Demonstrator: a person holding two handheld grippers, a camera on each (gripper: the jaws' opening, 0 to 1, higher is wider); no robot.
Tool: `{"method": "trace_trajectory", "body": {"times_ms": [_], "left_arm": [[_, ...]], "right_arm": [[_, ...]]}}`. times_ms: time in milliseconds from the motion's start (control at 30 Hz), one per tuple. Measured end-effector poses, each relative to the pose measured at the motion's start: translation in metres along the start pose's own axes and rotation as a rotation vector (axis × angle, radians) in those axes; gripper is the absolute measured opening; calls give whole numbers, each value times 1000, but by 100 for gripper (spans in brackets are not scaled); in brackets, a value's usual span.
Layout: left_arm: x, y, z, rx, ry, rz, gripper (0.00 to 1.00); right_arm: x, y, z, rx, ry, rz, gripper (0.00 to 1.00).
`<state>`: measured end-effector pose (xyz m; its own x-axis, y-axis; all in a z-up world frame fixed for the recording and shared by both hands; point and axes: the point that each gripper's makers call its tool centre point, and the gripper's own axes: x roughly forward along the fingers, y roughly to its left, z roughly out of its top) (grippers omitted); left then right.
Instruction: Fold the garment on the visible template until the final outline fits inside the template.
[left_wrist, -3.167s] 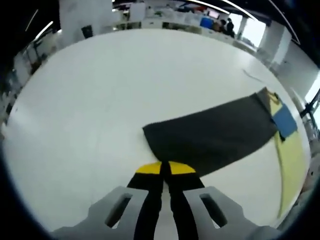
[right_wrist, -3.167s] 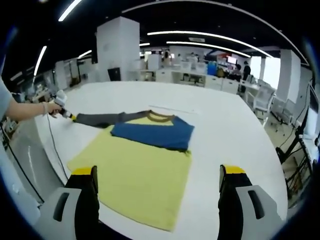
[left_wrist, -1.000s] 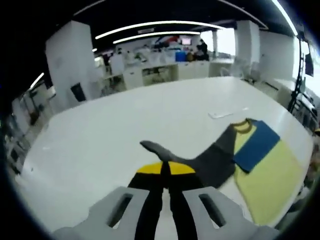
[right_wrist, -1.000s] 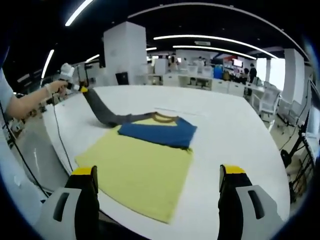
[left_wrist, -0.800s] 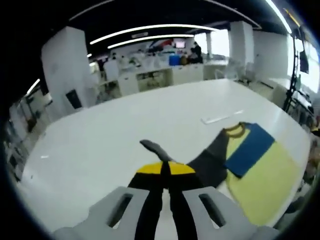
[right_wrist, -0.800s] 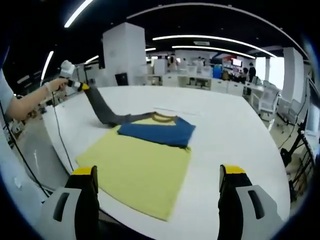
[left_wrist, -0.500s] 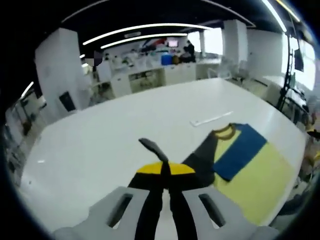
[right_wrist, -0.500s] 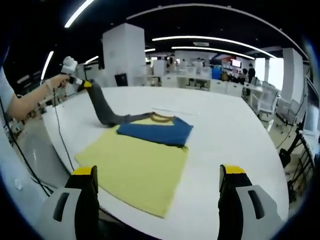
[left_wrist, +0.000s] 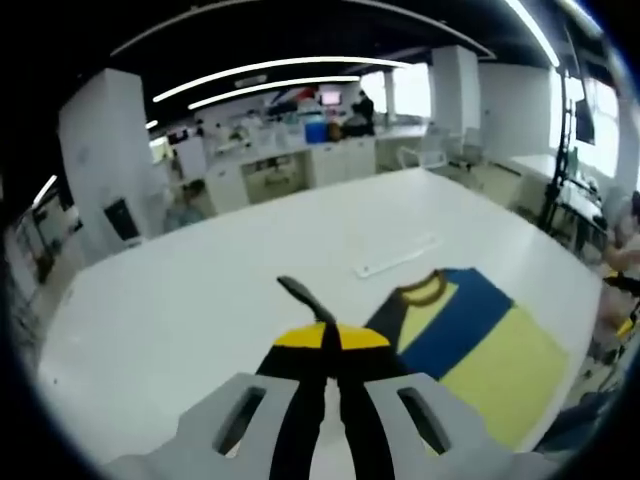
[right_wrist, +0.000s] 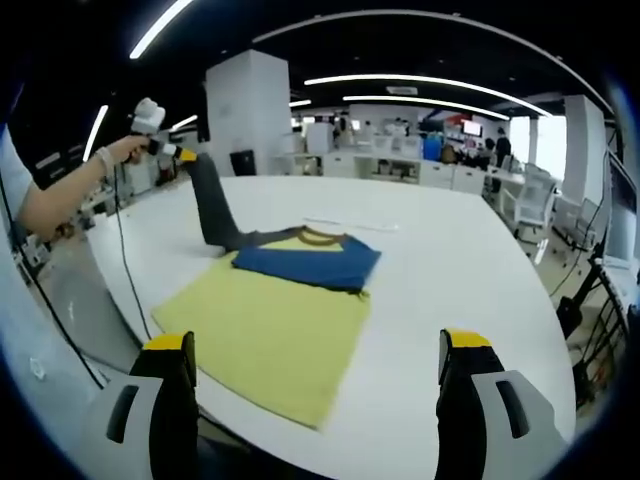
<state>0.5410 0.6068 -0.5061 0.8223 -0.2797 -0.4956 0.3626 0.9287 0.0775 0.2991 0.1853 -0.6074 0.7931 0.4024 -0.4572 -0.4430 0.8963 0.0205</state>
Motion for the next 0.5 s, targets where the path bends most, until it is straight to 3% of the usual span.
{"method": "trace_trajectory", "body": {"times_ms": [500], "left_arm": [[6, -48, 31, 32, -28, -78, 0]], "right_arm": [[-3, -3, 3, 9, -33, 13, 100]]}}
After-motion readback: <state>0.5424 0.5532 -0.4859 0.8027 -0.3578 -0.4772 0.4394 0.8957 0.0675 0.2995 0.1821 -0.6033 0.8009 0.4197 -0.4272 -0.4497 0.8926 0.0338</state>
